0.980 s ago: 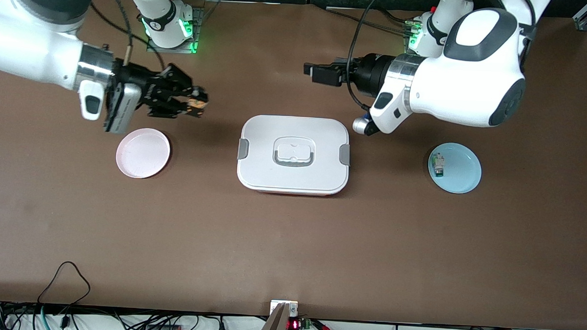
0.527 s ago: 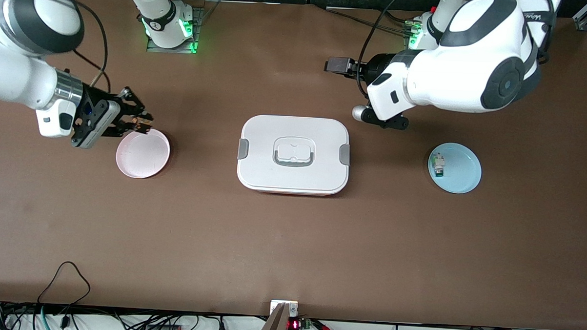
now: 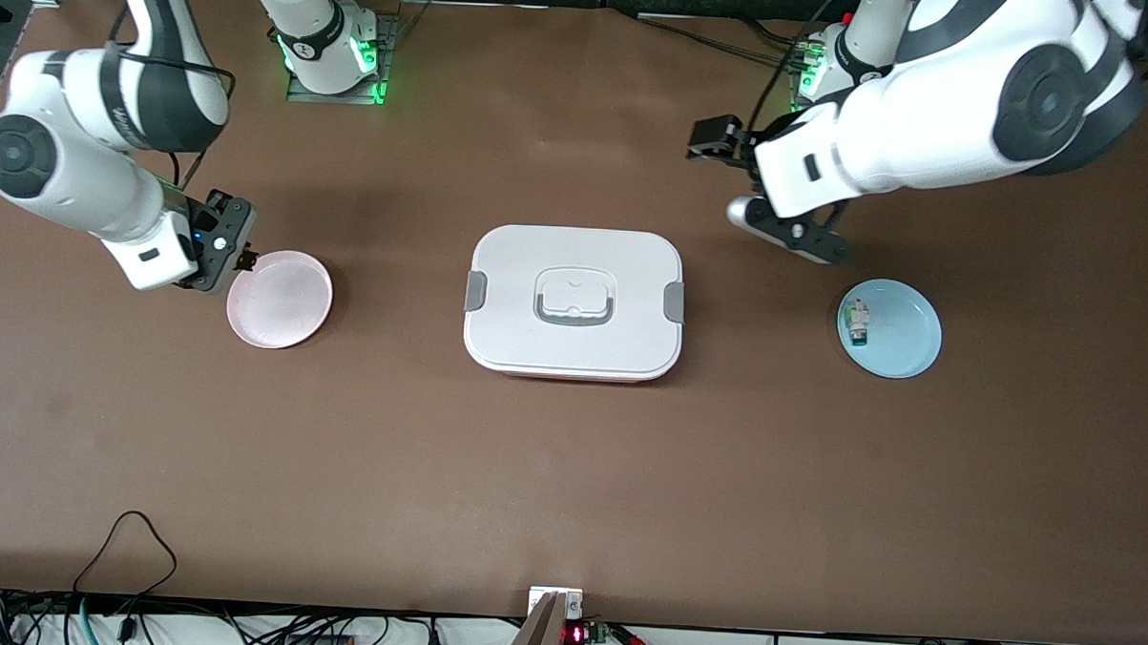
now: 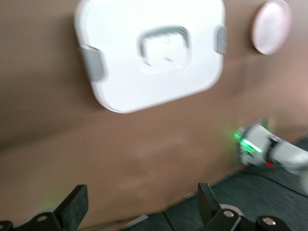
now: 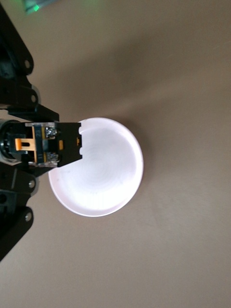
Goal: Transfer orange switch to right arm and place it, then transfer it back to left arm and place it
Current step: 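Carry the switch with the right gripper while the left gripper returns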
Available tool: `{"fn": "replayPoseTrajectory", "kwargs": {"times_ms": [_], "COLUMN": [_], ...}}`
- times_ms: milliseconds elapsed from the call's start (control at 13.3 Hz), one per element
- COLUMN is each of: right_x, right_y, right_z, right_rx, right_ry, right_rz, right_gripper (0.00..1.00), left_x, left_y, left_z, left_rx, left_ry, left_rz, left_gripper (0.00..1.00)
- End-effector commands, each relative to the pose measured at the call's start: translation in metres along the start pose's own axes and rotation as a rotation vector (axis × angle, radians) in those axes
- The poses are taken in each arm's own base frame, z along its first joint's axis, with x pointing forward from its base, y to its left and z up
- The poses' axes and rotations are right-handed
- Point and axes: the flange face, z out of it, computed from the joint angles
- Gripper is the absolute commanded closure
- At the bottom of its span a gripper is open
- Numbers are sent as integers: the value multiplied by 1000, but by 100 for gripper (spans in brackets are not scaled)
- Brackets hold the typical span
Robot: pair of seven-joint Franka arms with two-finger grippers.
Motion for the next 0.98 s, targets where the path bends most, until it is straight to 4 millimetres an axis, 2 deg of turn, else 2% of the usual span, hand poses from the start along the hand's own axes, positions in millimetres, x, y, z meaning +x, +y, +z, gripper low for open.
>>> {"fn": "replayPoseTrajectory", "kwargs": {"times_ms": [0,151,301,377,452,678,904], "right_x": [0,4,7,8,9,15,15], "right_y": [-7,-10,-14,-17,-19,-17,-12], "right_z": [26,49,77,92,103,129,147], "right_rx": [-63,-111,-117,-123,-139,-138,-158], "right_ry": [-77,-75,-53,-43,-32,-29,-33], "right_rz": [-99,-138,-156,-168,-182,-221,-265], "right_gripper": [71,71,71,71,71,71,70], "left_x": [-23,-25,-26,-32,-41,-59,-68], "left_y": [-24,-73,-143,-172,-193,-215,-218], "left_z": [-29,-48,-71,-79,-89,-103,-109], "left_rx": [91,102,102,103,152,371,382], "left_ry": [89,96,83,65,59,47,74], "left_rz": [-41,1,80,62,26,-15,-37], "left_gripper": [0,0,0,0,0,0,0]}}
